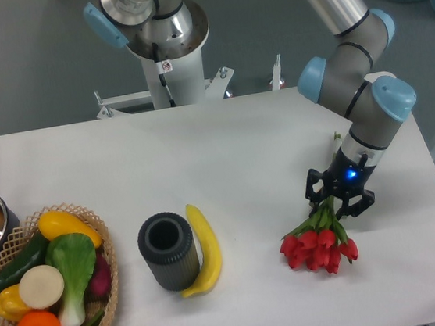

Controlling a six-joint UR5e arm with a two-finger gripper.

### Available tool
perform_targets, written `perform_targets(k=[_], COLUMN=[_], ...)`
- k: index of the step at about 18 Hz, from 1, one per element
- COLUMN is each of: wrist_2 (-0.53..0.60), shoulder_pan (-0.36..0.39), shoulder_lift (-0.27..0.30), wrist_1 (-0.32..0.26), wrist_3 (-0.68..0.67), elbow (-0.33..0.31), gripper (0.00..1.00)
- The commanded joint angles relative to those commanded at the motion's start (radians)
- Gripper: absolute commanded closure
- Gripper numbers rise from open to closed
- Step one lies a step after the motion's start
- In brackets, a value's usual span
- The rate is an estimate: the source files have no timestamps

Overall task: Pick up the flowers from the table
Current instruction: 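Lower the gripper around the tulip stems and close it, then lift the gripped tulip bunch up off the table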

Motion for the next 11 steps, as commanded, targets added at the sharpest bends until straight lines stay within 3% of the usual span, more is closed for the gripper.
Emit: perform_targets(k=[4, 6, 11], wrist_2=[-0.002, -0.005, -0.014], shoulder_pan=[-0.008, -0.008, -0.011], shoulder_lift=[0.012, 0.032, 0.123], wrist_1=[-0.002, -0.005, -0.011], wrist_3=[-0.006, -0.009, -0.018], elbow=[-0.008, -0.009, -0.037], gripper=[0.49, 0.54, 0.54])
